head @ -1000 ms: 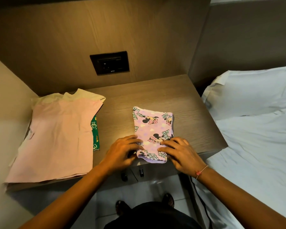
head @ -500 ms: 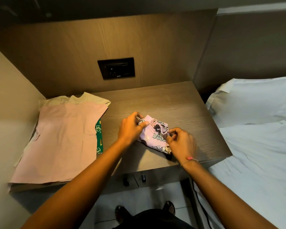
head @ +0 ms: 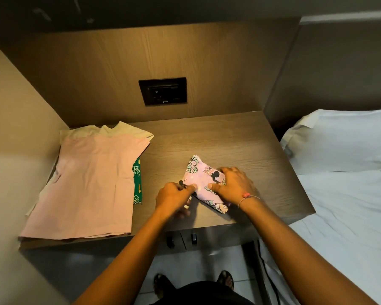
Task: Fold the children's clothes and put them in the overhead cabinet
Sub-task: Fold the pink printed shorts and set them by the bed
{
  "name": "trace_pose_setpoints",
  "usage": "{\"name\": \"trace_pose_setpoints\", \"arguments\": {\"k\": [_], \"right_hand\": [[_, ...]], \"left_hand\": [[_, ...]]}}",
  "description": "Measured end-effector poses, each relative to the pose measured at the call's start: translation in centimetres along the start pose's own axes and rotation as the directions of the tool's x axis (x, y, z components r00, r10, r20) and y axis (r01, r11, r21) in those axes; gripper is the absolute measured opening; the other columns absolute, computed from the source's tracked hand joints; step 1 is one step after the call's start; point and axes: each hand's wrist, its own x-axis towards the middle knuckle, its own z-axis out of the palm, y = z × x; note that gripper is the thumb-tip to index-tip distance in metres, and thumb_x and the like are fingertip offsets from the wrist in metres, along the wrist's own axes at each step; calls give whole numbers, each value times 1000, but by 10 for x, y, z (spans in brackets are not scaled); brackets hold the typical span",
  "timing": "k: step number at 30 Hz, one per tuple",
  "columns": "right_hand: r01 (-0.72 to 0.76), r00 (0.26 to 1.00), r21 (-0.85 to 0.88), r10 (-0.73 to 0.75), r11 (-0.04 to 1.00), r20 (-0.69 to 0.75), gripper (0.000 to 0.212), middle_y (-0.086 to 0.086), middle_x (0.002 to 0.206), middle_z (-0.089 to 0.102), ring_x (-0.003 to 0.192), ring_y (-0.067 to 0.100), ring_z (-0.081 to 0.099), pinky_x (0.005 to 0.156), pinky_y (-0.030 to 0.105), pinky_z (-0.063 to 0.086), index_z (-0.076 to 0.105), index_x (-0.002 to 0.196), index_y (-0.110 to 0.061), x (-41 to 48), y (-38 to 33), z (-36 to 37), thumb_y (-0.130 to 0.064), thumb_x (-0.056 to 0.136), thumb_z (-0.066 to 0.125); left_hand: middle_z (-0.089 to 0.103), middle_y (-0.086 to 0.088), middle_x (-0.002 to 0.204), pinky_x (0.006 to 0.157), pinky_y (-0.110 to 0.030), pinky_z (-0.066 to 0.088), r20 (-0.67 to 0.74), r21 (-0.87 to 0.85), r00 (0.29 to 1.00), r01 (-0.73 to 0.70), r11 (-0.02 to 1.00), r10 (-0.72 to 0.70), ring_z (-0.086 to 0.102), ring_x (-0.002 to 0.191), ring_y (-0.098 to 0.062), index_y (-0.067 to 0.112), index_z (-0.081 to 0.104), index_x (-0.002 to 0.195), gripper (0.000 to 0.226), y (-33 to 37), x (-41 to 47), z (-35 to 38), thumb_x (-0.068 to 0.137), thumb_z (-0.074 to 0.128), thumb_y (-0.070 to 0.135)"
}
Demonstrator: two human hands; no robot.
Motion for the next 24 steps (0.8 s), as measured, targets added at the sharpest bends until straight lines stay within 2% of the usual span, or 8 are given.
{"name": "trace_pose_setpoints", "arguments": {"k": [4, 8, 12, 15, 17, 19, 22, 24], "right_hand": [[-105, 994, 112, 101, 988, 39, 52, 6, 116, 67, 103, 29, 63, 87, 41, 53, 54, 122, -21, 4, -6, 10, -45, 79, 72], [-131, 989, 248, 143, 960, -28, 42, 7, 111, 70, 98, 30, 65, 81, 39, 55, 58, 112, -19, -4, -4, 14, -38, 79, 74], [-89, 956, 416, 195, 905, -220, 36, 6, 104, 72, 92, 25, 67, 69, 27, 49, 60, 106, -17, -21, 20, -2, -31, 78, 76], [-66, 917, 511, 254, 857, -307, 36, 8, 103, 73, 93, 29, 68, 78, 37, 55, 61, 106, -17, -35, 52, -26, -29, 77, 76], [-105, 888, 472, 296, 875, -351, 36, 8, 103, 73, 92, 31, 68, 78, 40, 55, 61, 106, -20, -41, 78, -39, -35, 77, 75], [-156, 861, 449, 344, 880, -374, 38, 9, 105, 73, 93, 33, 67, 76, 33, 50, 61, 107, -20, -44, 106, -49, -38, 77, 75], [-250, 874, 447, 398, 859, -278, 47, 12, 113, 70, 100, 35, 64, 79, 34, 48, 59, 114, -14, -44, 136, -51, -39, 78, 75], [-304, 878, 374, 410, 876, -248, 58, 13, 121, 65, 108, 35, 60, 87, 42, 50, 55, 122, -15, -48, 148, -45, -49, 77, 72]], "left_hand": [[74, -4, 71, 54, -38, 60, -88, -57, 996, 28, 998, -33, 72, 55, -23, 16, 65, 80, 20, 15, 5, 12, 79, 76, 32], [75, -3, 78, 64, -46, 62, -174, -32, 982, -75, 997, 69, 73, 66, -24, 18, 64, 79, 13, 17, 7, 18, 81, 74, 26], [76, -5, 83, 70, -45, 60, -52, -157, 982, -187, 970, 181, 73, 75, -25, 18, 62, 86, 13, 34, 8, 35, 82, 74, 20], [76, -7, 85, 67, -35, 53, 37, -200, 969, -232, 952, 244, 69, 74, -21, 17, 65, 81, 13, 62, 8, 66, 78, 77, 15], [76, -6, 86, 73, -35, 53, 98, -233, 961, -230, 945, 258, 67, 75, -17, 16, 67, 80, 13, 80, 10, 94, 76, 79, 13], [75, -4, 87, 76, -33, 54, 148, -223, 958, -211, 952, 247, 67, 80, -16, 15, 68, 83, 14, 94, 12, 123, 75, 80, 14], [72, 3, 89, 73, -27, 50, 97, 110, 945, -322, 940, 312, 64, 87, -16, 21, 68, 94, 22, 101, 10, 154, 77, 78, 32], [68, 3, 111, 90, -37, 47, 36, 441, 876, -445, 779, 481, 56, 107, -21, 24, 60, 116, 43, 92, 7, 162, 80, 68, 47]]}}
